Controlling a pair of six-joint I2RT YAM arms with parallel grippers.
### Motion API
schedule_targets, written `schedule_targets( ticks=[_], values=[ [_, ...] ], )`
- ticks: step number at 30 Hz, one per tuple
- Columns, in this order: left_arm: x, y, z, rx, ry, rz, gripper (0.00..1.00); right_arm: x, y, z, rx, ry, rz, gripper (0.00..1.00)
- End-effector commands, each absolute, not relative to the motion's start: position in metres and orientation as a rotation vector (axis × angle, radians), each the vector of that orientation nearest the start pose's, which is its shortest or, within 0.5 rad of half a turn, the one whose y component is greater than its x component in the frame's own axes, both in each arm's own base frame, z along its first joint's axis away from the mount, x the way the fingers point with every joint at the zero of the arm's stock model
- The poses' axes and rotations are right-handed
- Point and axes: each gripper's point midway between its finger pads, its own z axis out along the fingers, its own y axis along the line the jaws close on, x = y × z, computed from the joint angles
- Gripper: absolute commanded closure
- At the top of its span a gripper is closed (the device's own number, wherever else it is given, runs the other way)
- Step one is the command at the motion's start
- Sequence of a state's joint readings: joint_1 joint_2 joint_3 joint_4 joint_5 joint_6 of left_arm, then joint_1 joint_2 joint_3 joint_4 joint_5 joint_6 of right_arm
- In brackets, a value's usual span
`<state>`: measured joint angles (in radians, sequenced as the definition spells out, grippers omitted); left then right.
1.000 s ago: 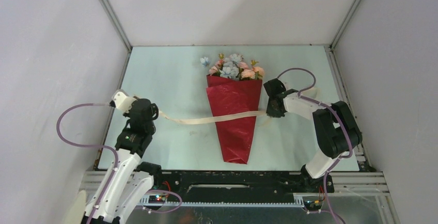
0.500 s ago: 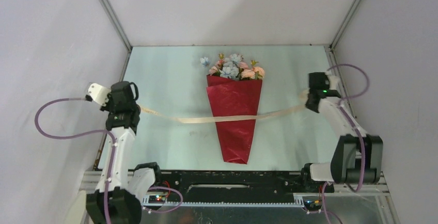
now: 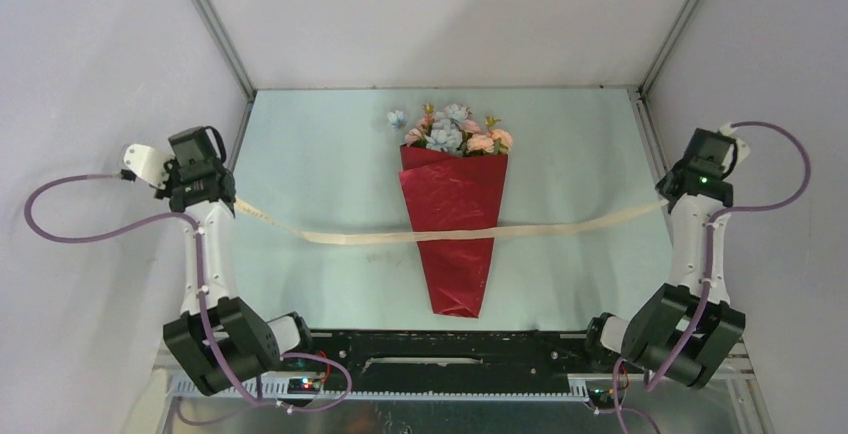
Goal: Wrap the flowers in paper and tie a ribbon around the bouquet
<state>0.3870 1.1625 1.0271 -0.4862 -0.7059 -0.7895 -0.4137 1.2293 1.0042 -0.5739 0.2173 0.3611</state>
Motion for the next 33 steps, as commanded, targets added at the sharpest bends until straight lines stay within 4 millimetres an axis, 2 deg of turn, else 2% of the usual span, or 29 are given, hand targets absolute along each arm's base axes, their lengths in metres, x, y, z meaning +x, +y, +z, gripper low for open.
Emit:
schedule_targets(
  ticks=[1, 4, 10, 11, 12, 13, 14, 15, 16, 17, 18, 20, 21, 22, 23, 25, 26, 27, 28, 29, 30, 31, 32, 33],
  values=[
    [0.291, 0.223, 0.26, -1.412, 1.434, 0.498, 1.0, 0.299, -0.179, 0.215, 0.991, 2.018, -0.292, 1.0],
    [0.292, 0.226, 0.253, -1.429, 1.458, 0.512, 0.93, 0.295, -0.186, 0.219, 0.998, 2.008, -0.307, 1.0],
    [0.306, 0.216, 0.235, -1.436, 1.527, 0.425, 0.85, 0.298, -0.185, 0.193, 1.025, 2.096, -0.284, 1.0],
    [0.305, 0.215, 0.231, -1.441, 1.538, 0.416, 0.74, 0.299, -0.185, 0.191, 1.021, 2.104, -0.281, 0.98],
    [0.306, 0.213, 0.229, -1.442, 1.547, 0.409, 0.63, 0.3, -0.185, 0.187, 1.019, 2.118, -0.28, 0.91],
    [0.305, 0.211, 0.225, -1.445, 1.565, 0.404, 0.35, 0.3, -0.184, 0.185, 1.02, 2.125, -0.28, 0.81],
    [0.304, 0.21, 0.225, -1.448, 1.571, 0.403, 0.1, 0.301, -0.183, 0.184, 1.018, 2.131, -0.279, 0.6],
    [0.302, 0.206, 0.221, -1.454, 1.6, 0.39, 0.05, 0.302, -0.183, 0.183, 1.011, 2.135, -0.28, 0.5],
    [0.301, 0.203, 0.222, -1.453, 1.613, 0.379, 0.02, 0.303, -0.179, 0.185, 0.994, 2.137, -0.278, 0.36],
    [0.304, 0.198, 0.223, -1.438, 1.635, 0.342, 0.01, 0.304, -0.177, 0.186, 0.98, 2.138, -0.279, 0.3],
    [0.304, 0.193, 0.227, -1.424, 1.642, 0.311, 0.0, 0.306, -0.173, 0.19, 0.96, 2.134, -0.281, 0.11],
    [0.313, 0.175, 0.233, -1.364, 1.681, 0.188, 0.0, 0.31, -0.161, 0.197, 0.918, 2.13, -0.253, 0.02],
    [0.321, 0.157, 0.24, -1.296, 1.714, 0.072, 0.0, 0.312, -0.154, 0.201, 0.897, 2.122, -0.231, 0.01],
    [0.327, 0.148, 0.242, -1.249, 1.722, 0.012, 0.0, 0.319, -0.139, 0.203, 0.849, 2.133, -0.174, 0.01],
    [0.335, 0.124, 0.249, -1.152, 1.756, -0.089, 0.0, 0.322, -0.129, 0.206, 0.816, 2.135, -0.137, 0.01],
    [0.347, 0.084, 0.254, -0.977, 1.811, -0.197, 0.0, 0.339, -0.079, 0.205, 0.643, 2.184, 0.025, 0.01],
    [0.353, 0.061, 0.252, -0.873, 1.85, -0.275, 0.0, 0.343, -0.061, 0.201, 0.587, 2.201, 0.077, 0.0],
    [0.359, 0.028, 0.25, -0.769, 1.895, -0.361, 0.0, 0.349, -0.026, 0.198, 0.482, 2.23, 0.182, 0.01],
    [0.364, -0.006, 0.248, -0.63, 1.92, -0.511, 0.0, 0.352, -0.008, 0.192, 0.436, 2.236, 0.239, 0.01],
    [0.367, -0.042, 0.243, -0.517, 1.952, -0.622, 0.0, 0.353, 0.028, 0.187, 0.337, 2.263, 0.35, 0.0],
    [0.366, -0.075, 0.237, -0.388, 1.959, -0.779, 0.0, 0.356, 0.047, 0.181, 0.294, 2.258, 0.413, 0.0],
    [0.363, -0.109, 0.229, -0.269, 1.962, -0.881, 0.0, 0.356, 0.082, 0.171, 0.193, 2.269, 0.521, 0.01],
    [0.355, -0.132, 0.225, -0.182, 1.976, -0.981, 0.0, 0.355, 0.097, 0.167, 0.177, 2.275, 0.573, 0.01],
    [0.351, -0.154, 0.213, -0.11, 1.988, -1.043, 0.0, 0.354, 0.122, 0.156, 0.109, 2.293, 0.646, 0.01]
  ],
)
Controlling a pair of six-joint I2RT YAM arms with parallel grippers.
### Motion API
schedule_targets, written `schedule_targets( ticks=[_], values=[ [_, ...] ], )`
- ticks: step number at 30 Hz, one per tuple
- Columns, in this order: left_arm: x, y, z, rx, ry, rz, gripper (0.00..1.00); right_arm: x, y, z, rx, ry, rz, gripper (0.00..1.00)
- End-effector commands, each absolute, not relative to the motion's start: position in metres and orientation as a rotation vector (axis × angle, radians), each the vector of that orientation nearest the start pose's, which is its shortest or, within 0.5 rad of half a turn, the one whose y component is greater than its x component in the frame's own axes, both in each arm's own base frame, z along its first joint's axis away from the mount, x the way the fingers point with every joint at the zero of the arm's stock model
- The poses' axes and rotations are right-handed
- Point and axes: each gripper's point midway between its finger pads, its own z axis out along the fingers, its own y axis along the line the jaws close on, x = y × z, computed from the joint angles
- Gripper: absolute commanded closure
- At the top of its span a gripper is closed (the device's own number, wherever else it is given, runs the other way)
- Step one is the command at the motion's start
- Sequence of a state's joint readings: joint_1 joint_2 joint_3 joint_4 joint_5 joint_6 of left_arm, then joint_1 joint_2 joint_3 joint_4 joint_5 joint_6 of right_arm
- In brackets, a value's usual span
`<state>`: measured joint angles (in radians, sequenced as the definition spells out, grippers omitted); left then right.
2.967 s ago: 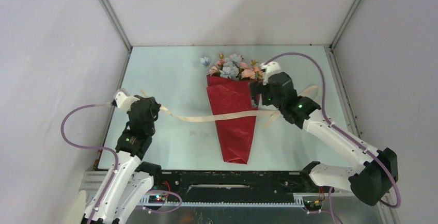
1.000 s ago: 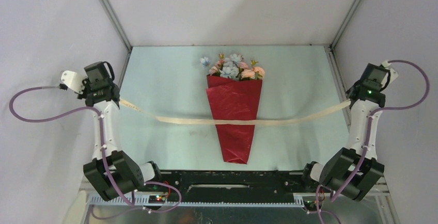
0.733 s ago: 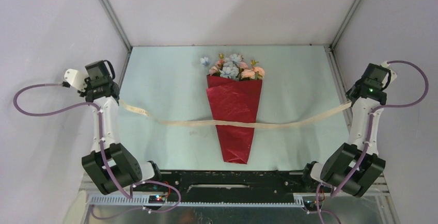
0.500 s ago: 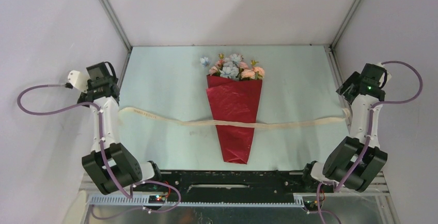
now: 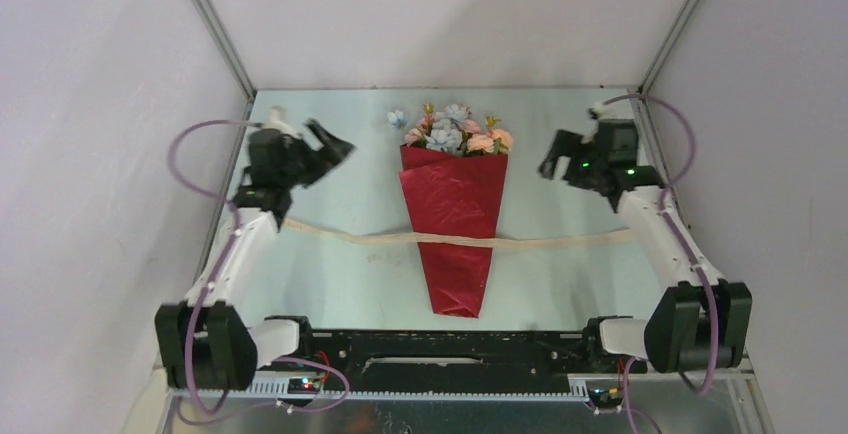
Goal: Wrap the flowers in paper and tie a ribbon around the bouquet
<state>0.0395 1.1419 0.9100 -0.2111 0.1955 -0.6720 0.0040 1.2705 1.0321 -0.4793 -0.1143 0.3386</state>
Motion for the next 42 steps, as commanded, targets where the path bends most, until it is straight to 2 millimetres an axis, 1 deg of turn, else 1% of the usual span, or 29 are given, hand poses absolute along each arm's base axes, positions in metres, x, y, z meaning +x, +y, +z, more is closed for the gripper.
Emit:
schedule_targets(
  ticks=[1, 2, 3, 4, 5, 6, 7, 8, 9, 10, 11, 13, 17, 22, 23, 24, 26, 28, 31, 33, 34, 35, 36, 37, 38, 39, 40, 41, 42],
  values=[
    [0.342, -0.174, 0.207, -0.044, 2.009, -1.104, 0.0, 0.354, 0.134, 0.141, 0.103, 2.331, 0.68, 0.0],
    [0.342, -0.182, 0.193, -0.031, 2.038, -1.122, 0.0, 0.353, 0.15, 0.138, 0.061, 2.33, 0.726, 0.0],
    [0.338, -0.193, 0.185, 0.003, 2.062, -1.14, 0.0, 0.354, 0.157, 0.123, 0.068, 2.369, 0.743, 0.01],
    [0.339, -0.2, 0.17, 0.012, 2.092, -1.158, 0.0, 0.354, 0.169, 0.119, 0.04, 2.37, 0.767, 0.0],
    [0.336, -0.209, 0.164, 0.028, 2.107, -1.189, 0.0, 0.354, 0.174, 0.106, 0.051, 2.402, 0.778, 0.0],
    [0.338, -0.216, 0.152, 0.043, 2.125, -1.229, 0.0, 0.355, 0.182, 0.103, 0.03, 2.401, 0.807, 0.0],
    [0.338, -0.221, 0.137, 0.021, 2.165, -1.258, 0.0, 0.354, 0.187, 0.092, 0.039, 2.429, 0.826, 0.0],
    [0.34, -0.226, 0.137, 0.031, 2.149, -1.29, 0.0, 0.355, 0.194, 0.092, 0.017, 2.42, 0.871, 0.01],
    [0.342, -0.228, 0.12, 0.01, 2.189, -1.299, 0.0, 0.354, 0.198, 0.083, 0.017, 2.443, 0.901, 0.0],
    [0.347, -0.229, 0.117, 0.009, 2.193, -1.296, 0.0, 0.355, 0.2, 0.08, 0.017, 2.442, 0.91, 0.0],
    [0.349, -0.229, 0.1, -0.011, 2.241, -1.284, 0.0, 0.355, 0.202, 0.071, 0.026, 2.463, 0.915, 0.0],
    [0.354, -0.227, 0.08, -0.037, 2.304, -1.24, 0.0, 0.354, 0.202, 0.06, 0.04, 2.489, 0.916, 0.01],
    [0.357, -0.23, 0.053, -0.037, 2.391, -1.198, 0.0, 0.352, 0.201, 0.038, 0.073, 2.544, 0.904, 0.01],
    [0.36, -0.243, 0.042, 0.003, 2.424, -1.228, 0.0, 0.348, 0.212, 0.017, 0.074, 2.587, 0.961, 0.01],
    [0.357, -0.246, 0.034, 0.006, 2.453, -1.235, 0.01, 0.347, 0.215, 0.015, 0.066, 2.592, 0.976, 0.01],
    [0.362, -0.249, 0.036, 0.024, 2.45, -1.234, 0.02, 0.348, 0.218, 0.011, 0.062, 2.593, 0.986, 0.02],
    [0.366, -0.251, 0.027, 0.023, 2.481, -1.233, 0.08, 0.35, 0.226, 0.009, 0.049, 2.587, 1.014, 0.04],
    [0.372, -0.252, 0.026, 0.035, 2.486, -1.228, 0.19, 0.35, 0.233, 0.005, 0.026, 2.593, 1.027, 0.06],
    [0.376, -0.25, 0.021, 0.028, 2.509, -1.185, 0.41, 0.353, 0.244, 0.0, 0.014, 2.603, 1.036, 0.09],
    [0.379, -0.248, 0.017, 0.029, 2.522, -1.164, 0.52, 0.354, 0.252, -0.002, 0.016, 2.598, 1.067, 0.14],
    [0.379, -0.248, 0.013, 0.023, 2.535, -1.159, 0.56, 0.354, 0.254, -0.004, 0.017, 2.601, 1.065, 0.17],
    [0.38, -0.248, 0.013, 0.023, 2.538, -1.155, 0.66, 0.355, 0.256, -0.005, 0.022, 2.597, 1.069, 0.2],
    [0.38, -0.248, 0.01, 0.022, 2.544, -1.155, 0.72, 0.356, 0.257, -0.005, 0.025, 2.596, 1.063, 0.27],
    [0.382, -0.249, 0.012, 0.026, 2.539, -1.158, 0.82, 0.358, 0.257, -0.004, 0.019, 2.59, 1.055, 0.35],
    [0.382, -0.249, 0.011, 0.027, 2.539, -1.161, 0.94, 0.359, 0.258, -0.004, 0.015, 2.591, 1.039, 0.52],
    [0.385, -0.251, 0.014, 0.035, 2.53, -1.162, 0.97, 0.361, 0.258, -0.003, -0.002, 2.586, 1.027, 0.59],
    [0.386, -0.251, 0.017, 0.042, 2.525, -1.161, 0.99, 0.364, 0.26, 0.0, -0.016, 2.58, 1.018, 0.75],
    [0.39, -0.253, 0.022, 0.058, 2.508, -1.158, 1.0, 0.367, 0.26, 0.003, -0.055, 2.567, 1.008, 0.82],
    [0.392, -0.253, 0.027, 0.067, 2.502, -1.152, 1.0, 0.373, 0.262, 0.01, -0.081, 2.551, 0.992, 0.96]
  ],
)
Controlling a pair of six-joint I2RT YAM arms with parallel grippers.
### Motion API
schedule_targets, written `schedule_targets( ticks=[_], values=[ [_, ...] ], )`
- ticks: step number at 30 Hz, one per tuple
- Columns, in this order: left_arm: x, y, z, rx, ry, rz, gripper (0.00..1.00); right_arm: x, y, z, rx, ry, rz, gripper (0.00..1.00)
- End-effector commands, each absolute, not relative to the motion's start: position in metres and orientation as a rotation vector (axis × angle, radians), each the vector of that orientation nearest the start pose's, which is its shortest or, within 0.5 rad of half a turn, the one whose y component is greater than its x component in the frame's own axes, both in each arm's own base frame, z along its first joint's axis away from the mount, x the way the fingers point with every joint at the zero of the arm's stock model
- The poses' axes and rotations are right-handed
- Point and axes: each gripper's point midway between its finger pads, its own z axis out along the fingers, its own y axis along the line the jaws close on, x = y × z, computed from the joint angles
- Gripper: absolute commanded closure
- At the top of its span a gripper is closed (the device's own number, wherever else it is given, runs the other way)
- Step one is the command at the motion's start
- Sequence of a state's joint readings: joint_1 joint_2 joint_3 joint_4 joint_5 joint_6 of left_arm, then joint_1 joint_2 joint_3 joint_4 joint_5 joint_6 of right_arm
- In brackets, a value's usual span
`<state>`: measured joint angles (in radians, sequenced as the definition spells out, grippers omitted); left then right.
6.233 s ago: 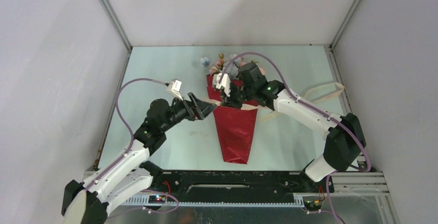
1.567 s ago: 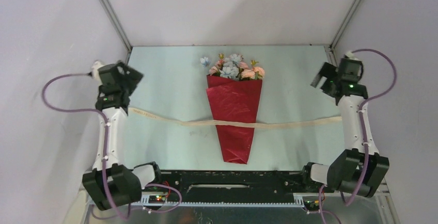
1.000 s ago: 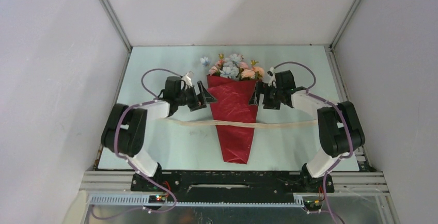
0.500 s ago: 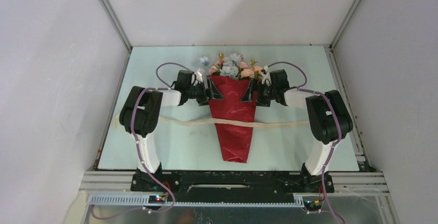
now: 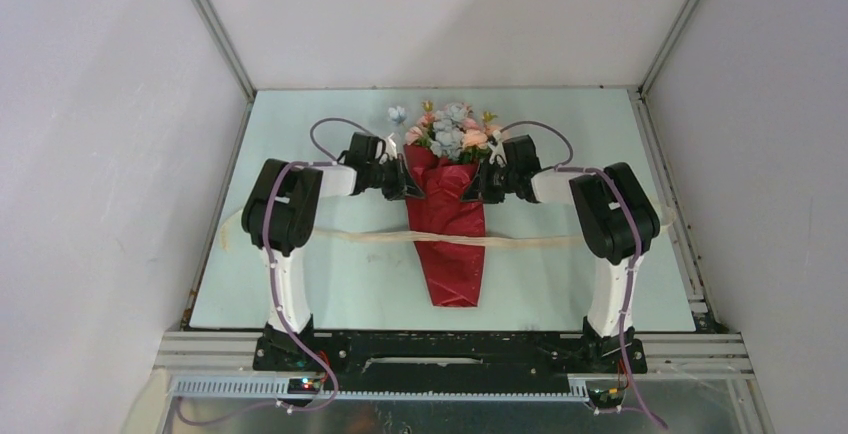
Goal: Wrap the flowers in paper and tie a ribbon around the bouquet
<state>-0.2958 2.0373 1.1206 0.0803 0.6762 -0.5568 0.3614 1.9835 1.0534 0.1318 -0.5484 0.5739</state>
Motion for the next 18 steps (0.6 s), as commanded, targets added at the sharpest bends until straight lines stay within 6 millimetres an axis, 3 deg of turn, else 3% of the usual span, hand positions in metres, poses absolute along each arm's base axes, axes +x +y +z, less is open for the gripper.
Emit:
schedule_targets(
  ticks=[1, 2, 4, 6, 9, 13, 18],
  values=[
    [0.4, -0.256, 0.038, 0.102, 2.47, -1.145, 1.0, 0.377, 0.263, 0.018, -0.15, 2.518, 0.969, 0.99],
    [0.401, -0.255, 0.04, 0.104, 2.48, -1.126, 1.0, 0.388, 0.264, 0.03, -0.181, 2.476, 0.926, 1.0],
    [0.419, -0.257, 0.066, 0.155, 2.434, -1.076, 1.0, 0.404, 0.263, 0.057, -0.31, 2.359, 0.814, 1.0],
    [0.433, -0.258, 0.091, 0.192, 2.386, -1.032, 1.0, 0.419, 0.264, 0.097, -0.376, 2.222, 0.731, 1.0],
    [0.45, -0.259, 0.131, 0.243, 2.315, -0.97, 1.0, 0.436, 0.261, 0.14, -0.425, 2.059, 0.622, 1.0],
    [0.47, -0.263, 0.197, 0.327, 2.184, -0.897, 1.0, 0.449, 0.253, 0.194, -0.46, 1.878, 0.497, 1.0],
    [0.47, -0.27, 0.259, 0.406, 2.035, -0.82, 1.0, 0.458, 0.242, 0.241, -0.429, 1.728, 0.377, 1.0]
  ],
)
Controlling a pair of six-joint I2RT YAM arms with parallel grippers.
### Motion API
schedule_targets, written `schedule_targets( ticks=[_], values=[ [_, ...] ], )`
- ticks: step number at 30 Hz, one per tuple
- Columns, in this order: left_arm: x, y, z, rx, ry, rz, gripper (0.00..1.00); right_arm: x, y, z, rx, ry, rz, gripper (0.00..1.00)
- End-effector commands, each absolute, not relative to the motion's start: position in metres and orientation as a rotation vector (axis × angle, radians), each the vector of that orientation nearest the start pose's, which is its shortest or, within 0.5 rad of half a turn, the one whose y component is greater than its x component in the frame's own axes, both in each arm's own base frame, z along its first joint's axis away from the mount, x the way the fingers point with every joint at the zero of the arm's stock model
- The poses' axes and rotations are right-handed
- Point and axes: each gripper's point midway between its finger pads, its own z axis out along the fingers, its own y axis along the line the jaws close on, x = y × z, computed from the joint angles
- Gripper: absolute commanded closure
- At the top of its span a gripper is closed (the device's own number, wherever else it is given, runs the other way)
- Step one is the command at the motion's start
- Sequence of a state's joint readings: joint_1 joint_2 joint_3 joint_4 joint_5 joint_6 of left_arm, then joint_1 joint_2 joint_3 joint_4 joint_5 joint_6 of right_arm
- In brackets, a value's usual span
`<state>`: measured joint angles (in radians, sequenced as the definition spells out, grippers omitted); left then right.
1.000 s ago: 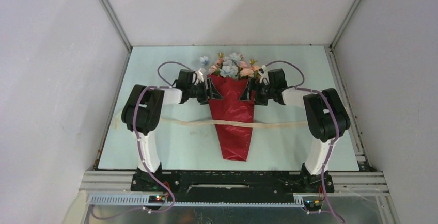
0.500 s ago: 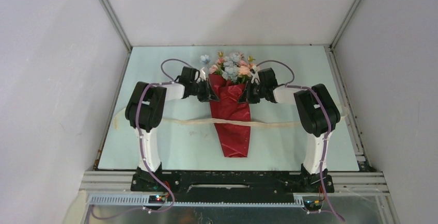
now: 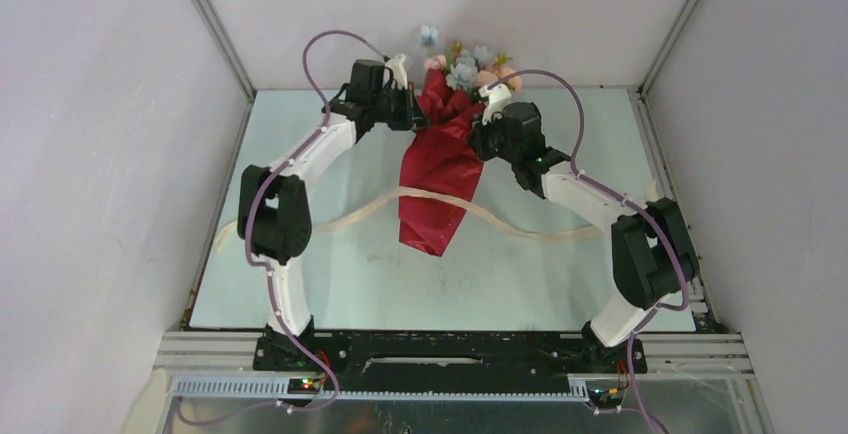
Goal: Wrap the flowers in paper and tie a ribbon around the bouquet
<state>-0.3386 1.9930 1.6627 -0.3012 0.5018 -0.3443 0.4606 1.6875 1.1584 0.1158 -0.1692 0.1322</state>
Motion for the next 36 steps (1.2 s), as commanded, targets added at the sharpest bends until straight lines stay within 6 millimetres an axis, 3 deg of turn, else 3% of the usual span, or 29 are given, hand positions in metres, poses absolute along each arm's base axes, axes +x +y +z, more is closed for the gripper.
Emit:
schedule_targets(
  ticks=[1, 4, 5, 6, 7, 8, 11, 22, 25, 28, 30, 31, 32, 33, 36],
  values=[
    [0.468, -0.271, 0.264, 0.431, 2.015, -0.8, 1.0, 0.458, 0.241, 0.253, -0.434, 1.692, 0.358, 1.0],
    [0.454, -0.272, 0.292, 0.456, 1.936, -0.7, 1.0, 0.453, 0.24, 0.27, -0.438, 1.639, 0.29, 1.0],
    [0.449, -0.271, 0.286, 0.468, 1.938, -0.667, 1.0, 0.447, 0.243, 0.278, -0.45, 1.618, 0.281, 1.0],
    [0.443, -0.273, 0.302, 0.466, 1.885, -0.638, 1.0, 0.445, 0.241, 0.277, -0.447, 1.61, 0.264, 1.0],
    [0.436, -0.272, 0.291, 0.481, 1.893, -0.617, 1.0, 0.438, 0.244, 0.285, -0.461, 1.58, 0.251, 1.0],
    [0.43, -0.273, 0.309, 0.473, 1.827, -0.597, 1.0, 0.435, 0.241, 0.285, -0.448, 1.566, 0.221, 1.0],
    [0.411, -0.268, 0.32, 0.472, 1.742, -0.529, 1.0, 0.422, 0.239, 0.306, -0.452, 1.47, 0.154, 1.0],
    [0.413, -0.238, 0.426, 0.386, 1.452, -0.294, 1.0, 0.414, 0.201, 0.389, -0.324, 1.194, -0.054, 1.0],
    [0.412, -0.235, 0.439, 0.396, 1.452, -0.263, 1.0, 0.411, 0.195, 0.408, -0.296, 1.167, -0.064, 1.0],
    [0.402, -0.233, 0.452, 0.387, 1.447, -0.266, 1.0, 0.4, 0.195, 0.414, -0.288, 1.185, -0.024, 1.0],
    [0.39, -0.232, 0.452, 0.374, 1.449, -0.294, 1.0, 0.389, 0.198, 0.402, -0.302, 1.262, 0.011, 1.0],
    [0.385, -0.232, 0.45, 0.361, 1.454, -0.315, 1.0, 0.379, 0.201, 0.407, -0.288, 1.269, 0.057, 1.0],
    [0.376, -0.23, 0.445, 0.358, 1.465, -0.328, 1.0, 0.375, 0.202, 0.394, -0.304, 1.326, 0.055, 1.0],
    [0.372, -0.231, 0.433, 0.35, 1.493, -0.349, 1.0, 0.364, 0.207, 0.395, -0.299, 1.338, 0.098, 1.0],
    [0.344, -0.228, 0.427, 0.313, 1.514, -0.429, 1.0, 0.341, 0.211, 0.376, -0.316, 1.426, 0.111, 1.0]
  ],
)
